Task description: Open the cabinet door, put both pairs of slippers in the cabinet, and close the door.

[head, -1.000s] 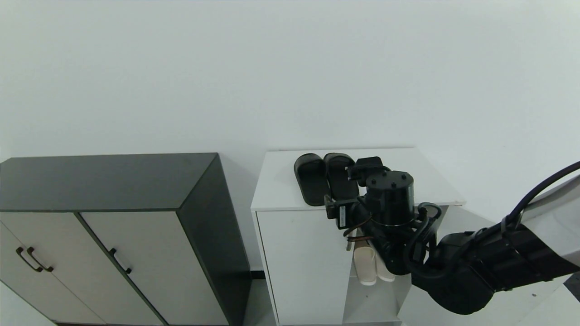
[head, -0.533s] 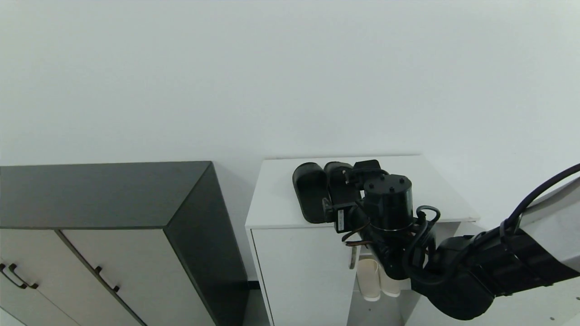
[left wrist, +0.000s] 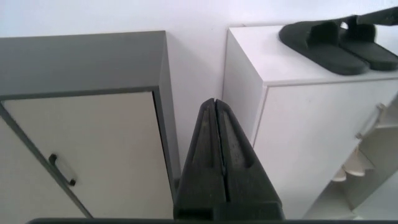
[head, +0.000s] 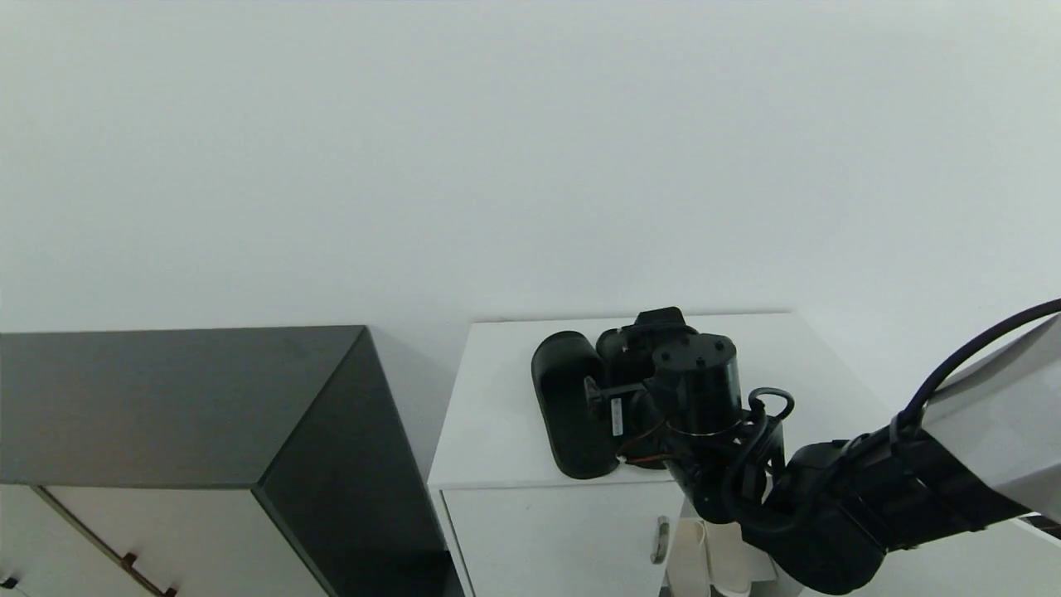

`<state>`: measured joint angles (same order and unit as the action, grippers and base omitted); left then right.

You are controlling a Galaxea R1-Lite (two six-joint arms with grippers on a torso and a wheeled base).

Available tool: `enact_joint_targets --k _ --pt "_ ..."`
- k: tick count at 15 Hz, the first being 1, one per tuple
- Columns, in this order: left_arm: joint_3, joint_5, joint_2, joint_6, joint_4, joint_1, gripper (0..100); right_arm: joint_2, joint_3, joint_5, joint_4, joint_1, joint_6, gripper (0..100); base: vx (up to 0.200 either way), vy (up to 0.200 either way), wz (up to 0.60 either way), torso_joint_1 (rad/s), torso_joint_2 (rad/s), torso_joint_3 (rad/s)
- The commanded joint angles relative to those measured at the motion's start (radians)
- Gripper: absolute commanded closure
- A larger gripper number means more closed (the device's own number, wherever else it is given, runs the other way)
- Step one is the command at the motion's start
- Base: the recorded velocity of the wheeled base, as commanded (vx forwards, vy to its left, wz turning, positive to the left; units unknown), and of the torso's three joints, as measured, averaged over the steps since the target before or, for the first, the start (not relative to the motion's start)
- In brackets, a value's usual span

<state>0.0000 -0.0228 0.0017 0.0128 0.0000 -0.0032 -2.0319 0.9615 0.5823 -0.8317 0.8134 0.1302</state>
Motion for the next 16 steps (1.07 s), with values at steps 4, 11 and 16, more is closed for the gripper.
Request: enact_joint_targets --k 4,11,16 --pt "0.0 0.0 0.0 0.0 0.0 0.0 100 -0.08 0.003 -0.052 -0.066 -0.008 -0.003 0 0.0 0.0 0.0 0.0 0.0 0.0" --pt "0.0 0.0 0.0 0.0 0.0 0.0 100 -0.197 0.125 -0.081 -0.061 -0.042 -0.011 0 0.0 0.0 0.0 0.0 0.0 0.0" --pt "0.0 0.0 0.0 0.0 0.0 0.0 100 -0.284 0.261 -0.081 -0.037 -0.089 -0.027 0 0.0 0.0 0.0 0.0 0.0 0.0"
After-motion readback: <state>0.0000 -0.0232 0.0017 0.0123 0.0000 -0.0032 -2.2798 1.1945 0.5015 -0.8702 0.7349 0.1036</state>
